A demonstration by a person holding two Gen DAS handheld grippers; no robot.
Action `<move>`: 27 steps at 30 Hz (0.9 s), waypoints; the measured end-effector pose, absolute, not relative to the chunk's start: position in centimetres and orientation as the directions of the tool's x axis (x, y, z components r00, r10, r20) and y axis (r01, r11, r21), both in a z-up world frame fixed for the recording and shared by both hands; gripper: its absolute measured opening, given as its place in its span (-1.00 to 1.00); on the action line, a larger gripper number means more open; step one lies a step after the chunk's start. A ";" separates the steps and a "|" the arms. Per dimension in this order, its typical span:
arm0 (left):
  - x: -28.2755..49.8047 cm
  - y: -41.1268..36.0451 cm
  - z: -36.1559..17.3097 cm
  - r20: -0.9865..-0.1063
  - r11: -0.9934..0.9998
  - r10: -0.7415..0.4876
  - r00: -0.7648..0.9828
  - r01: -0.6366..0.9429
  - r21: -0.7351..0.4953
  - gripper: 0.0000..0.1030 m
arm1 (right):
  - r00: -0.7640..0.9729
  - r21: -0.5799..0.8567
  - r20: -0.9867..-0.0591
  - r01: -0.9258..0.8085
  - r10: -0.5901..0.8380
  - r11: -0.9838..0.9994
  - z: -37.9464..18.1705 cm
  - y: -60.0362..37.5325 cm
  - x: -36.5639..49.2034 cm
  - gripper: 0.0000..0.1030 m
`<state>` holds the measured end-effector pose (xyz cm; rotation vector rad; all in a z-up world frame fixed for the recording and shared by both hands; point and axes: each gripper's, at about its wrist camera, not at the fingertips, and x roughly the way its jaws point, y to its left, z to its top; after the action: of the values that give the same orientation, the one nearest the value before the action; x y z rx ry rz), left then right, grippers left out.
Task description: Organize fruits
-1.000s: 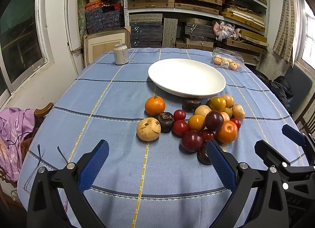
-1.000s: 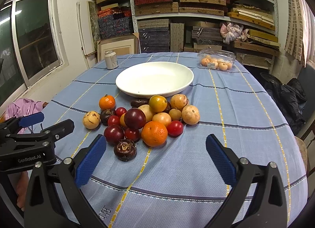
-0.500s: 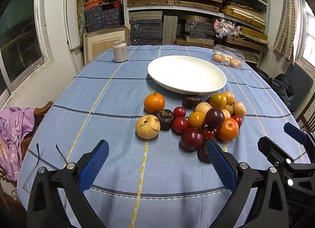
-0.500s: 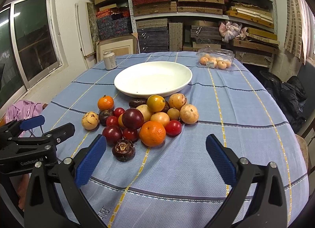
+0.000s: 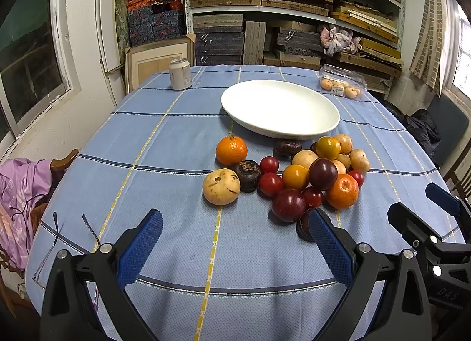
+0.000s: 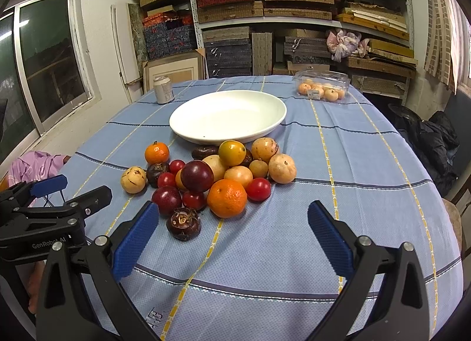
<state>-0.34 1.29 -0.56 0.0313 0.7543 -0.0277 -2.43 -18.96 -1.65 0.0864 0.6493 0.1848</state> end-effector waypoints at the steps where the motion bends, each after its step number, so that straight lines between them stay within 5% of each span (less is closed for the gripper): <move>1: -0.3 1.3 -0.6 -0.685 0.999 -0.014 0.728 0.036 0.019 0.93 | 0.781 0.138 -0.593 -0.144 0.198 0.980 -1.6 -19.0 -2.4 0.92; 27: -0.3 1.1 -1.2 -0.689 0.999 -0.011 0.725 0.036 0.021 0.93 | 0.775 0.142 -0.598 -0.148 0.204 0.979 -2.1 -19.1 -2.4 0.92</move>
<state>-0.30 1.09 -1.22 0.0341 0.7598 -0.0261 -2.38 -19.07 -2.07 0.0888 0.6572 0.1907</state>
